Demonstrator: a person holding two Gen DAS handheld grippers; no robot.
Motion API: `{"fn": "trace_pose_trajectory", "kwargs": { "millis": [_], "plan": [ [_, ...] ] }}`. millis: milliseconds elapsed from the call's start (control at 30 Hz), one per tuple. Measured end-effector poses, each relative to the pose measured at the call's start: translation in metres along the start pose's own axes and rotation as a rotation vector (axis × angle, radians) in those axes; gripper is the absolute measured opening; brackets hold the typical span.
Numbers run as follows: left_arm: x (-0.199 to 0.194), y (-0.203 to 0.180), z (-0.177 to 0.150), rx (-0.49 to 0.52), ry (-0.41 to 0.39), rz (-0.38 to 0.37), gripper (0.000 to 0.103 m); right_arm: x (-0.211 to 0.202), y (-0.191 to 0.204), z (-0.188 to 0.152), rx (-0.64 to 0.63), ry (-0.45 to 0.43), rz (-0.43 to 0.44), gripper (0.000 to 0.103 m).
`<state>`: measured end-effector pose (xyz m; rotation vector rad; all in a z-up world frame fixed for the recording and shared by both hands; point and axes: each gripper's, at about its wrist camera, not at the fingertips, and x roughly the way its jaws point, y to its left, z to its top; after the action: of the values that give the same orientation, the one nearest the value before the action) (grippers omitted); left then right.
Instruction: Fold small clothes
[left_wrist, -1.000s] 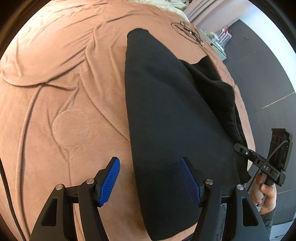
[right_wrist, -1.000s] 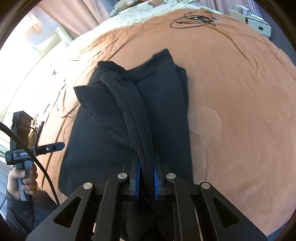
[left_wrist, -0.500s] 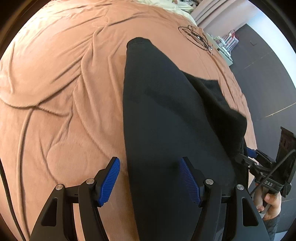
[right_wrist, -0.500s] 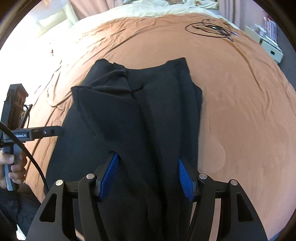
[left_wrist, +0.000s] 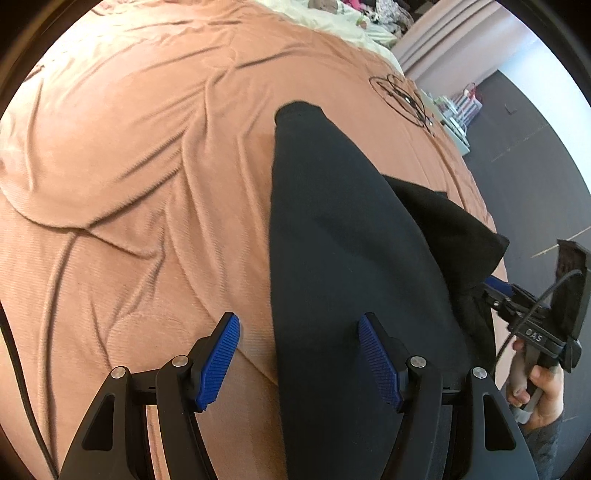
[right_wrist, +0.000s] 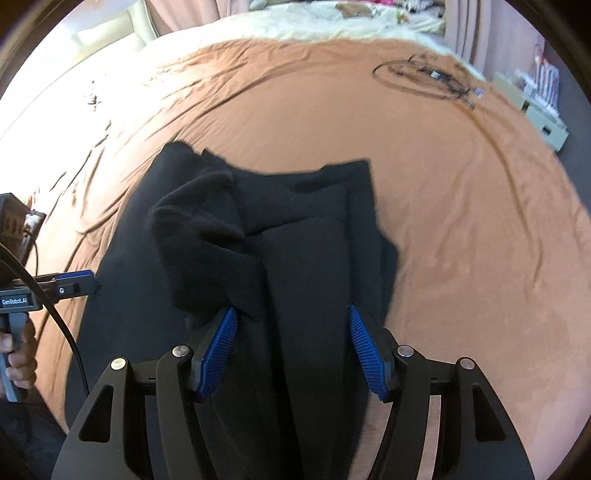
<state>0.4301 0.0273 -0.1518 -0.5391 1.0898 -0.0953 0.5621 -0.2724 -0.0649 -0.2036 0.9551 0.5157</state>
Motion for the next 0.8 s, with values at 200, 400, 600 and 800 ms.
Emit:
{"fn": "trace_pose_trajectory", "kwargs": {
  "millis": [200, 400, 600, 800],
  "plan": [
    [-0.003, 0.007, 0.002, -0.032, -0.016, -0.012, 0.069, -0.019, 0.011, -0.006, 0.005, -0.040, 0.086, 0.060],
    [-0.002, 0.010, -0.001, -0.029, -0.007, -0.005, 0.069, 0.012, 0.002, -0.006, 0.056, 0.028, 0.099, 0.060],
    [0.001, 0.011, 0.001, -0.029, -0.008, 0.003, 0.069, 0.031, -0.019, 0.007, 0.160, 0.023, 0.153, 0.037],
    [0.004, 0.008, 0.004, -0.016, 0.002, 0.017, 0.069, 0.026, -0.037, 0.014, 0.215, -0.005, 0.063, 0.009]
  ]
}}
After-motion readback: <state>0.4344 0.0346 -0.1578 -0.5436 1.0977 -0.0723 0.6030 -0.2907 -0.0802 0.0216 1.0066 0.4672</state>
